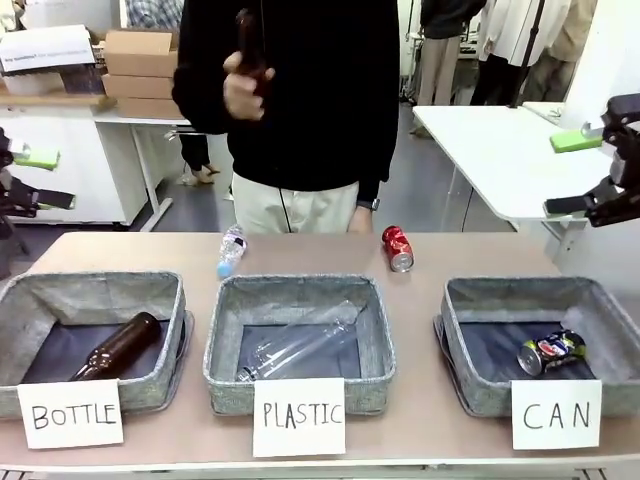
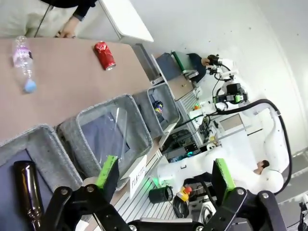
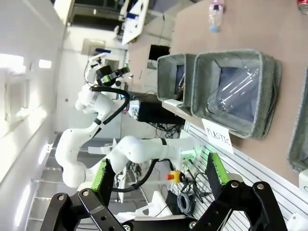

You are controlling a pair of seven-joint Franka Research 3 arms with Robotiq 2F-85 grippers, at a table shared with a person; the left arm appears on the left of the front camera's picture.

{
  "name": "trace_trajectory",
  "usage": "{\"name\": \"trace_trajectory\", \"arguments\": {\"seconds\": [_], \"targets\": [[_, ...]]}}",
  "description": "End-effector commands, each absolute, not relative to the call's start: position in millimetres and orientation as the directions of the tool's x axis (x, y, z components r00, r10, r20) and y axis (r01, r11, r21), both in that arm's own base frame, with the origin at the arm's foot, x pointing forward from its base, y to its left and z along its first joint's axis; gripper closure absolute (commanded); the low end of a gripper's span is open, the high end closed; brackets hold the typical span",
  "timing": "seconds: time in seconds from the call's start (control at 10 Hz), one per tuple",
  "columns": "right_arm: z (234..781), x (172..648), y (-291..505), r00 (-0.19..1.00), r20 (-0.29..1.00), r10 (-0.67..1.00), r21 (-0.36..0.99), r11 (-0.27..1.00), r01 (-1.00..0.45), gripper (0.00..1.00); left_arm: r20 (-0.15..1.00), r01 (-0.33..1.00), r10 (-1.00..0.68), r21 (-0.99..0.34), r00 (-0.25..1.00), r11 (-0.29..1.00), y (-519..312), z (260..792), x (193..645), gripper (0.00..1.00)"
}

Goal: Sort the can waste into the basket.
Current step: Pick up the can waste from the table and place it in the right Fabric basket.

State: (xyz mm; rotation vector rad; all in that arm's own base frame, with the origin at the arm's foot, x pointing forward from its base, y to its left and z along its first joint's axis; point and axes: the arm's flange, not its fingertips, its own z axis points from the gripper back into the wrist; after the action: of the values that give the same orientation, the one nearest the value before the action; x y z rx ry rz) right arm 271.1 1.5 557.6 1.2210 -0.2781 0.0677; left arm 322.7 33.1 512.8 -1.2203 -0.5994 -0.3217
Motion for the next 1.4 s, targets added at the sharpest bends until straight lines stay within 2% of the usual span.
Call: {"name": "trace_trajectory", "arguments": {"seconds": [0.0, 0.6, 0.7, 0.8, 0.9, 1.0, 1.2, 1.3], "targets": [[556, 270, 2, 0.962, 0.261, -0.078, 0.913, 0.343, -0.22, 0.0, 0.59, 0.539, 0.079, -0.777, 0.803, 0.325, 36, 517, 320, 0.0], [557, 271, 2, 0.965, 0.247, -0.094, 0.917, 0.346, -0.201, 0.0, 0.59, 0.539, 0.079, -0.777, 0.803, 0.325, 36, 517, 320, 0.0], [568, 283, 24, 0.95, 0.312, -0.035, 0.686, 0.7, -0.199, 0.0, 0.59, 0.539, 0.079, -0.777, 0.803, 0.325, 36, 517, 320, 0.0], [571, 316, 48, 0.943, 0.324, 0.079, 0.457, 0.86, -0.228, 0.0, 0.59, 0.539, 0.079, -0.777, 0.803, 0.325, 36, 517, 320, 0.0], [563, 352, 66, 0.949, 0.288, 0.126, 0.218, 0.957, -0.193, 0.0, 0.59, 0.539, 0.079, -0.777, 0.803, 0.325, 36, 517, 320, 0.0], [548, 384, 83, 0.955, 0.214, 0.204, 0.13, 0.963, -0.235, 0.0, 0.59, 0.539, 0.079, -0.777, 0.803, 0.325, 36, 517, 320, 0.0], [525, 411, 103, 0.958, 0.256, 0.13, 0.038, 0.989, -0.144, 0.0, 0.59, 0.539, 0.079, -0.777, 0.803, 0.325, 36, 517, 320, 0.0], [532, 391, 105, 0.965, 0.224, 0.135, 0.207, 0.961, -0.182, 0.0, 0.59, 0.539, 0.079, -0.777, 0.803, 0.325, 36, 517, 320, 0.0]]}}
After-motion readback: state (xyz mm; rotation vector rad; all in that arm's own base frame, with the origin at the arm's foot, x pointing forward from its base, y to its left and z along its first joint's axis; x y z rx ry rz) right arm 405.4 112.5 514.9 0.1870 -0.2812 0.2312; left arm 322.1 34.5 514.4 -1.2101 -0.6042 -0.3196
